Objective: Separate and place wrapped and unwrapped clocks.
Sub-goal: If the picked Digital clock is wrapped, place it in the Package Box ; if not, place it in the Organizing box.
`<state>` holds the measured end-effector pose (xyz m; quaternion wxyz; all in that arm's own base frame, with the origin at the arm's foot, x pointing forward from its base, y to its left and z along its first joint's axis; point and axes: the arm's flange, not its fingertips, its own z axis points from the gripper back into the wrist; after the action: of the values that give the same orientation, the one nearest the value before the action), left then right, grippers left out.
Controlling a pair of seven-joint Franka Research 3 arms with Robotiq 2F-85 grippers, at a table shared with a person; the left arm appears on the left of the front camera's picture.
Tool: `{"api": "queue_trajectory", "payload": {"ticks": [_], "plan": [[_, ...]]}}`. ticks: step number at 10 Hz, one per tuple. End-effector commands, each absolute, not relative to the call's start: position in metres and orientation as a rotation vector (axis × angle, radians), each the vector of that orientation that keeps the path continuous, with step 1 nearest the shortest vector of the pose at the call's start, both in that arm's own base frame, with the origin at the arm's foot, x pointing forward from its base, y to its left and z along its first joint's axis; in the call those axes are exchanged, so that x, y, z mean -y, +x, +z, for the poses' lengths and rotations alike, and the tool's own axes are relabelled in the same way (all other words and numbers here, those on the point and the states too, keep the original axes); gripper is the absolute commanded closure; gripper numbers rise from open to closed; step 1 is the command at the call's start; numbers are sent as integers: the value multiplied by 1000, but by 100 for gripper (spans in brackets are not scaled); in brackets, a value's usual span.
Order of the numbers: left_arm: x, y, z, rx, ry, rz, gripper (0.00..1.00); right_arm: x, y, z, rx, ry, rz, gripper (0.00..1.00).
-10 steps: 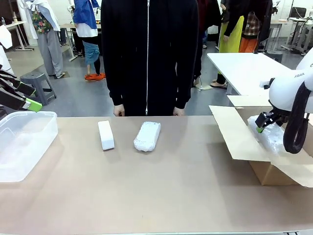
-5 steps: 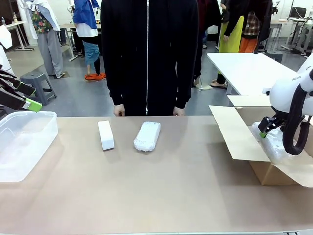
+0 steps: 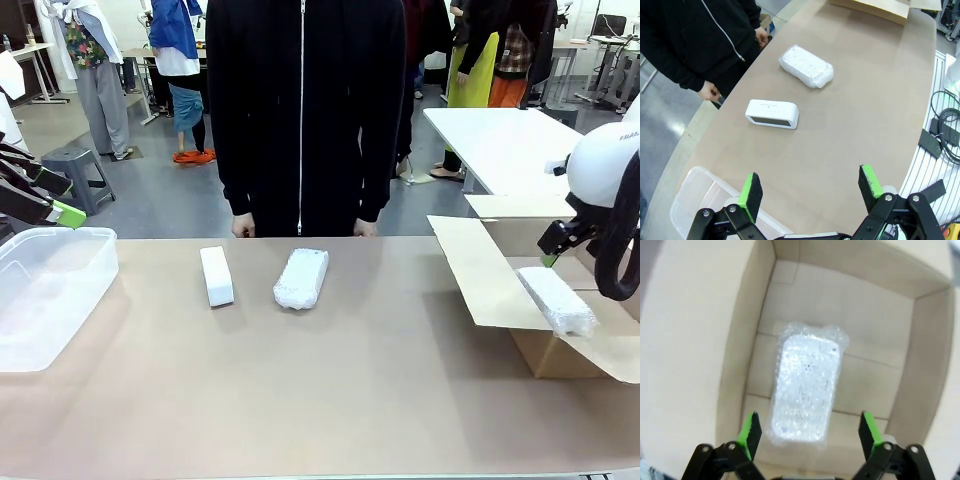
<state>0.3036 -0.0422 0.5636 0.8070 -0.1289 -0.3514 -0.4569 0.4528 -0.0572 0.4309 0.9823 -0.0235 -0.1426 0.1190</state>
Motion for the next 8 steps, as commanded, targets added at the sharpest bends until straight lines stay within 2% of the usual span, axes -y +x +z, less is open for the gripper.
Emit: {"api": "queue_trajectory", "payload": {"ticks": [1,5,8], "plan": [[42,304,563,754,-292,-984,0,53,436,468,310,-79,252,0],[42,304,563,754,-292,-984,0,45,387,567,379,-96,329,0],[42,304,563,754,-292,-984,0,34,373,592,402,-56,326,0]]}}
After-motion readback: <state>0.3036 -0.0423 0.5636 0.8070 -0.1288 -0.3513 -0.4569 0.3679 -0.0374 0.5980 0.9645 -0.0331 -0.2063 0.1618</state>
